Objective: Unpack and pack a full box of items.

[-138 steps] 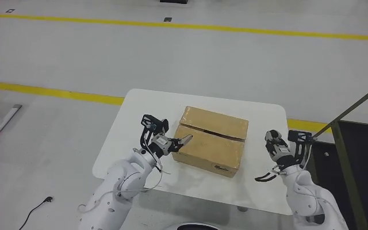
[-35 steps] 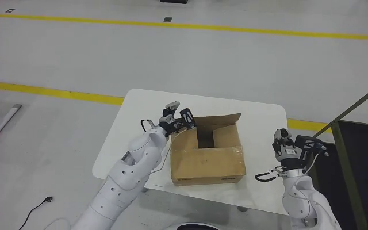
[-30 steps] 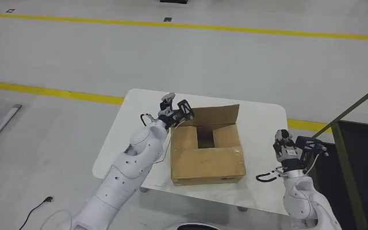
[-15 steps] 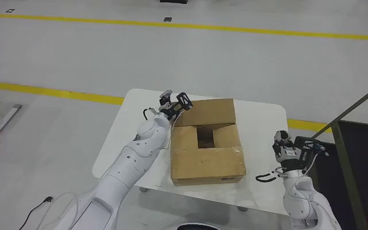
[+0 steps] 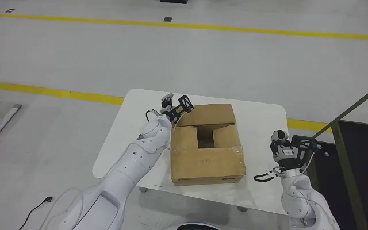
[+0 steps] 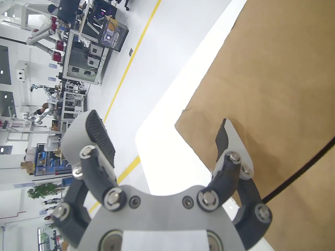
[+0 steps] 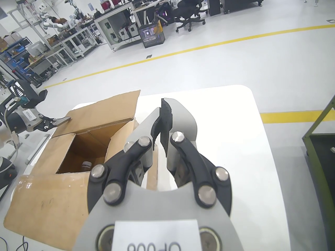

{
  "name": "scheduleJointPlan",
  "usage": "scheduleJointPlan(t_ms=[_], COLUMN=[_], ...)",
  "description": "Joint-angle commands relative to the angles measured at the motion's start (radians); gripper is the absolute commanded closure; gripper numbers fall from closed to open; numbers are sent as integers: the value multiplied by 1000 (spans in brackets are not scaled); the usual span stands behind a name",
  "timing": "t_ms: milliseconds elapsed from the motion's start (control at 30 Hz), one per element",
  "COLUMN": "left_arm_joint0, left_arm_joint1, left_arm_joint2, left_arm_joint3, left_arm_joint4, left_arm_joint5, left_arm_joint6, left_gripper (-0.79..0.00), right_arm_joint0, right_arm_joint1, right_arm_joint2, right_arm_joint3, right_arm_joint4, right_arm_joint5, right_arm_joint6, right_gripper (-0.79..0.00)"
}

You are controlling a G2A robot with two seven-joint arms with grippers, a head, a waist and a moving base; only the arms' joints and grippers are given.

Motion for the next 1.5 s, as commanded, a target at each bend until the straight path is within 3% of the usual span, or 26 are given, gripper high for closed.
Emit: scheduleJointPlan(t_ms=[0, 200, 300, 467, 567, 667, 900, 1067, 1467], left_arm_joint0=[-5, -17, -12, -2, 46, 135, 410, 531, 536], left_arm_joint1=[-5, -18, -20, 8, 38, 76, 141, 156, 157], left_arm_joint2=[2, 3, -38, -111, -158, -229, -399, -448, -451], left_arm_joint3=[16, 41, 14, -72, -199, -384, -859, -1025, -1036], left_arm_joint4=[-1, -5, -94, -136, -121, -149, -297, -532, -539], left_arm_joint5=[-1, 3, 2, -29, -88, -240, -551, -677, -685], left_arm_joint6=[5, 23, 84, 138, 135, 92, -132, -300, -311], left_gripper=[-785, -785, -785, -785, -785, -785, -785, -785, -785], right_arm_joint0=[0, 3, 4, 9, 13, 17, 23, 17, 9], right_arm_joint1=[0, 0, -1, -1, -1, 0, -1, -1, -2], right_arm_joint2=[-1, -3, -3, 12, 22, 24, 8, 3, -18], right_arm_joint3=[-2, -2, -7, -16, -15, -12, 5, 11, 17], right_arm_joint4=[-1, -4, 0, 34, 53, 45, 38, 36, 23], right_arm_joint5=[0, -2, 2, 2, -6, -9, -16, -20, -40], right_arm_joint6=[3, 9, 9, 8, 12, 19, 17, 12, 13], right_gripper=[0, 0, 0, 0, 0, 0, 0, 0, 0])
